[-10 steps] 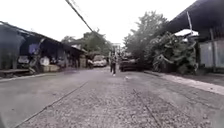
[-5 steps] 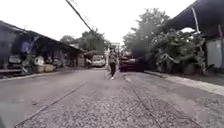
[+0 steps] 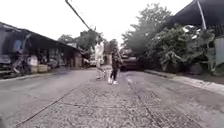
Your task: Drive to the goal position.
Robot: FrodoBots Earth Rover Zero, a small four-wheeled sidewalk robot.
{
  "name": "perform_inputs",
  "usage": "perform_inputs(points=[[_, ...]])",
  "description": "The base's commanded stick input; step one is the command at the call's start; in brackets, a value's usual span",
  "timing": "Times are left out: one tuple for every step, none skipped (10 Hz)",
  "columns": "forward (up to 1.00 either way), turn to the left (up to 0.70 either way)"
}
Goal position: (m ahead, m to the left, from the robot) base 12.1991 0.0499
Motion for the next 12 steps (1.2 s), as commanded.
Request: perform_inputs(points=[[1.0, 0.07], [1.0, 0.23], [0.0, 0.45], [0.0, 0.45], [0.0, 0.45], [0.0, 0.45], [0.0, 0.42], [0.0, 0.0], [0.0, 0.0], [0.0, 0.0], [0.0, 0.0], [0.0, 0.04]])
